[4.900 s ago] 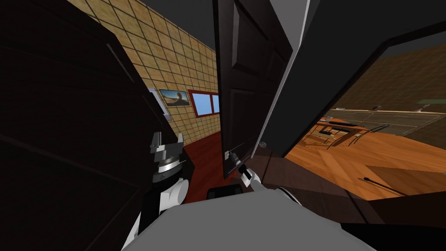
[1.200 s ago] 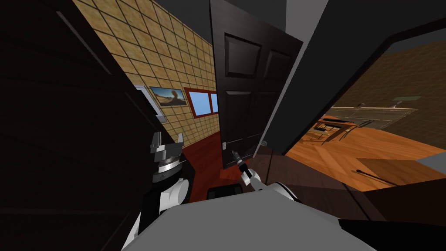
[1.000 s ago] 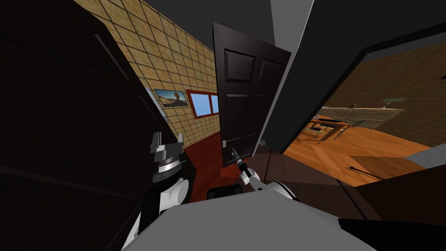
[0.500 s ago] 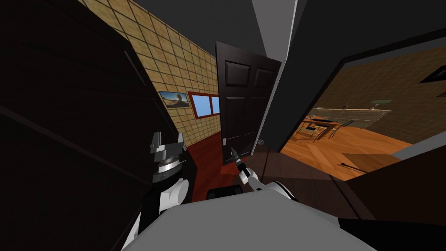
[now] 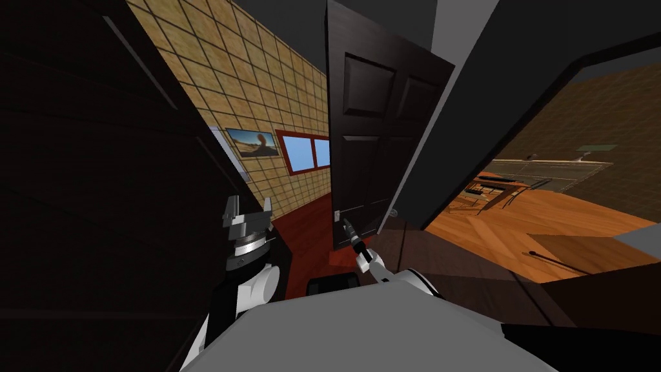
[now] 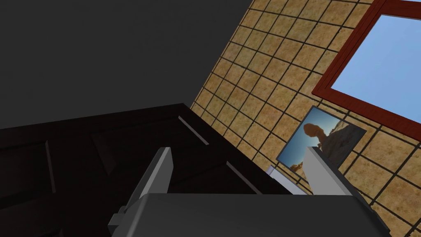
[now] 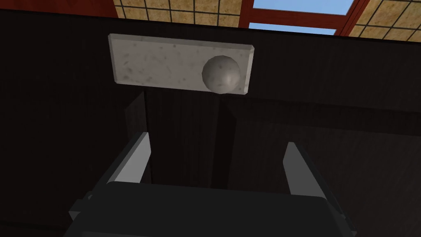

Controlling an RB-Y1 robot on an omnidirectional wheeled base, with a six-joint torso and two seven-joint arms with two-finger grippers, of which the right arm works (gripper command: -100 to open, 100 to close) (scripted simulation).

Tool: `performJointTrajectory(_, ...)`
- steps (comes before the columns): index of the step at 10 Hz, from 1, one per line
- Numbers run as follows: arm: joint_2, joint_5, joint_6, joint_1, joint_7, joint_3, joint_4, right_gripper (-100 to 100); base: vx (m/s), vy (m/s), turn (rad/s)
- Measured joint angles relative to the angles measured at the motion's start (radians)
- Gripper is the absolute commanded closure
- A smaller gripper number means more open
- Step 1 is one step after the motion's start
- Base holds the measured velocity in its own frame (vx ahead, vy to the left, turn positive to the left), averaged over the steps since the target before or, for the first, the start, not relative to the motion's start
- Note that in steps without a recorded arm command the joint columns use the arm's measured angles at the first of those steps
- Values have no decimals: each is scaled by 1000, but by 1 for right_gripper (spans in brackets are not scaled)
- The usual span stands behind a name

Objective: Push the door open

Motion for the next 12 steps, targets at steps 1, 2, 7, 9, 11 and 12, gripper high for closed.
performJointTrajectory(1,0,-1,0,4,2,-1,-6,-100,199,62,29)
performJointTrajectory(2,2,-2,0,7,4,-3,-9,-100,193,56,28)
performJointTrajectory(7,20,-5,0,23,10,-6,-26,100,135,26,12)
performJointTrajectory(9,19,-5,0,20,10,-7,-25,100,-22,-7,7)
performJointTrajectory(11,20,-4,1,21,11,-6,-24,100,-9,-1,-3)
performJointTrajectory(12,20,-4,1,22,11,-6,-23,100,0,0,0)
